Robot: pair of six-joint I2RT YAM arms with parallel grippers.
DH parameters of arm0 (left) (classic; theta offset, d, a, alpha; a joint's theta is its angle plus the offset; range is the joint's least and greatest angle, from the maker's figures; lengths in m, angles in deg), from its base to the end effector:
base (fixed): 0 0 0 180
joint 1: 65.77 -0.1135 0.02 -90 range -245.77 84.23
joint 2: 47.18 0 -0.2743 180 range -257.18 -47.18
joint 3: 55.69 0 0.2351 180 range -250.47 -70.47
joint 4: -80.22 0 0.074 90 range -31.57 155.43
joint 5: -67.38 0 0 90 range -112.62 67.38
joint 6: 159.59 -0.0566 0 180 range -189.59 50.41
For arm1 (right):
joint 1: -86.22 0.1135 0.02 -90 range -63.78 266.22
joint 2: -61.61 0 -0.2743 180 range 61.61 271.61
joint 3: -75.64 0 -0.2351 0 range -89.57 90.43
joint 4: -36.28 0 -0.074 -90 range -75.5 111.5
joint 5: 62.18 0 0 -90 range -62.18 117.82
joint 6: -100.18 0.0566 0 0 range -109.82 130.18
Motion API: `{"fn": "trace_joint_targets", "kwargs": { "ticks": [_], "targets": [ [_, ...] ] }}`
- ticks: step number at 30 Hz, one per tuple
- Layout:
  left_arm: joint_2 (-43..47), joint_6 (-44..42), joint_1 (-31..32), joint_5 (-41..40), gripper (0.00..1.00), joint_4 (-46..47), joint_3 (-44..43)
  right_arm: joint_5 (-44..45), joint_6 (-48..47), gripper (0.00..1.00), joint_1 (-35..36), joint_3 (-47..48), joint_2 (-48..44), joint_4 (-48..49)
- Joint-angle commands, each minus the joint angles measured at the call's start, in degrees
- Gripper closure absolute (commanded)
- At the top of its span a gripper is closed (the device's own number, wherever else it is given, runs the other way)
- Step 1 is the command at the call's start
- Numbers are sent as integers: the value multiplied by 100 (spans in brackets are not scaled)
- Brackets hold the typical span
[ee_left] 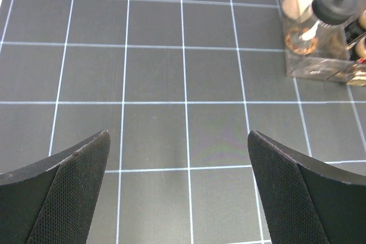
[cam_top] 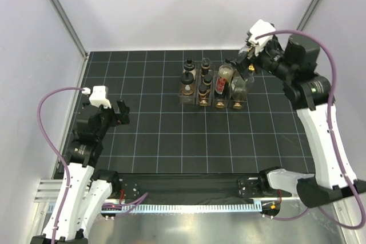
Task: Organize the condiment bottles
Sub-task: Reset both arms
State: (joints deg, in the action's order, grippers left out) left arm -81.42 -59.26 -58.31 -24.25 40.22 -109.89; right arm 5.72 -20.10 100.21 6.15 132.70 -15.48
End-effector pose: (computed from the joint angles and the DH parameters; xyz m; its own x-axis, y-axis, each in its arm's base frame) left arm 0.1359 -0.0162 0.3033 -0.3528 -0.1346 -0.9260 0.0407 0.9865 -0.1589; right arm 0.2241 0.0778 0.4953 0.1137 -0.4531 -0.8842 -0.6060 0.6736 -0.4231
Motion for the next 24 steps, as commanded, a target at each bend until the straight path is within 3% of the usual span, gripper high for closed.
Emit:
{"fn": "trace_joint_targets", "kwargs": {
  "ticks": [1, 4, 15, 24],
  "targets": [
    [75, 127, -34, 128, 0, 52, -390, 433, 627, 0, -73, -202, -402, 313],
    [14, 215, -26, 293, 0, -19, -479, 1338, 1165, 0, -291, -605, -745, 602],
    [-451, 286, -35, 198, 0, 25, -690, 3212, 2175, 0, -1486, -2627, -2055, 1472],
    [-1058, 294, -34, -329, 0, 271, -655, 4372, 2474, 0, -1585, -4552, -2363, 2404]
  ]
}}
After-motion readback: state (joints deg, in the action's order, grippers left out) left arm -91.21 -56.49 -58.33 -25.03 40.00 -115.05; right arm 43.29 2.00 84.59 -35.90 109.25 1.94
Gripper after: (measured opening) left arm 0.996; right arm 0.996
